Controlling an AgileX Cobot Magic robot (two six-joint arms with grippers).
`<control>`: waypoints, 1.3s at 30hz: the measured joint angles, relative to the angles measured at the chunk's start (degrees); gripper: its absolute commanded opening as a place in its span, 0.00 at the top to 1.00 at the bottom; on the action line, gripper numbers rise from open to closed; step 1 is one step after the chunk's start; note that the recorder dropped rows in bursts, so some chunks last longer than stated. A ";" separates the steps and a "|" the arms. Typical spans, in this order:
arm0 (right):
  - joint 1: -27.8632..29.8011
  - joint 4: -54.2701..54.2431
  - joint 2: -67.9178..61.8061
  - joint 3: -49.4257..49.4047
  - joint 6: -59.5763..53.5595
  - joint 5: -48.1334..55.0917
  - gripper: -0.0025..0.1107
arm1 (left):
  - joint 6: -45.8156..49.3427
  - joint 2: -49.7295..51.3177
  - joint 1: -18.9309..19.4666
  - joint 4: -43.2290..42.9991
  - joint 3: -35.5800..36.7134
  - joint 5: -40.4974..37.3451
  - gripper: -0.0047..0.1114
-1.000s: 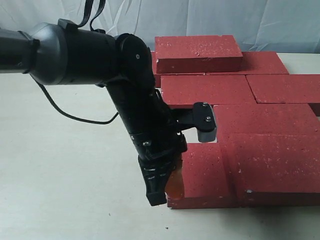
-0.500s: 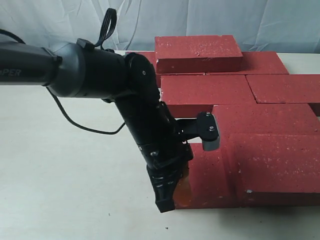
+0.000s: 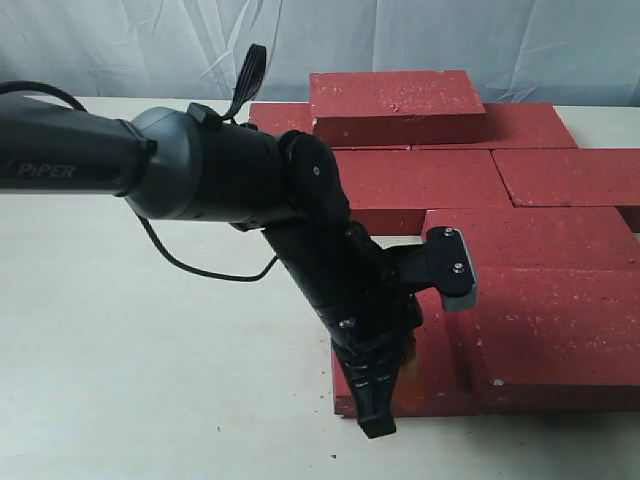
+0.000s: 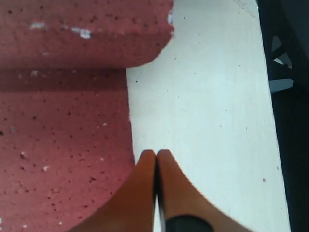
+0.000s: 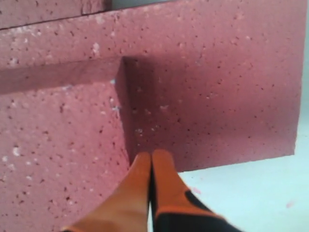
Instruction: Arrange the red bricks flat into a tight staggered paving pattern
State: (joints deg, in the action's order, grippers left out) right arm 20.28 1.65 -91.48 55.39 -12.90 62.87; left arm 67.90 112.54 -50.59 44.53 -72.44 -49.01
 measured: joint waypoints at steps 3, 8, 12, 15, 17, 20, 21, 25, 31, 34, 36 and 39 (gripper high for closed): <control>0.00 -1.65 0.00 0.00 -0.57 -0.15 0.98 | 0.00 0.23 0.00 0.88 -0.22 0.81 0.96; 0.00 -5.65 0.00 0.00 -3.68 -0.15 0.98 | 0.90 0.25 0.00 5.03 -0.34 2.26 0.96; 0.00 -9.38 0.00 0.00 -5.62 -0.15 0.98 | 2.55 0.25 -0.08 7.69 -0.45 2.84 0.96; 0.10 -11.63 0.00 0.00 -7.81 -1.07 0.98 | 2.83 0.25 -0.22 7.92 -0.45 3.13 0.96; 0.08 -12.76 0.00 0.00 -9.16 -1.78 0.98 | 2.95 0.25 -0.22 7.92 -0.45 3.35 0.96; 0.12 -13.73 0.00 0.00 -10.15 -2.29 0.98 | 3.06 0.25 -0.22 7.64 -0.45 4.09 0.96; 0.22 -14.08 0.00 0.00 -10.51 -2.44 0.98 | 3.06 0.25 -0.22 7.51 -0.45 4.19 0.96; 0.46 -16.83 0.47 0.11 -13.53 -3.86 0.98 | 2.46 -0.27 -0.22 5.19 -0.45 6.08 0.96; -1.76 -19.67 3.81 2.84 -14.93 -3.21 0.99 | -0.55 -3.84 3.24 1.26 -0.26 8.01 0.96; -5.14 -19.02 4.28 4.04 -15.08 -2.67 0.99 | -1.48 -5.81 7.05 0.42 0.25 7.81 0.96; -8.01 -18.81 4.28 4.82 -15.08 -2.58 0.99 | -1.69 -6.69 10.00 0.02 0.64 6.65 0.96; -12.13 -19.25 3.81 6.49 -15.08 -3.08 0.99 | -1.78 -7.35 13.94 -0.51 0.76 3.12 0.96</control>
State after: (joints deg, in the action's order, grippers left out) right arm 8.15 -17.59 -87.67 61.89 -27.98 59.79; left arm 66.13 105.18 -36.65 44.02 -71.69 -45.89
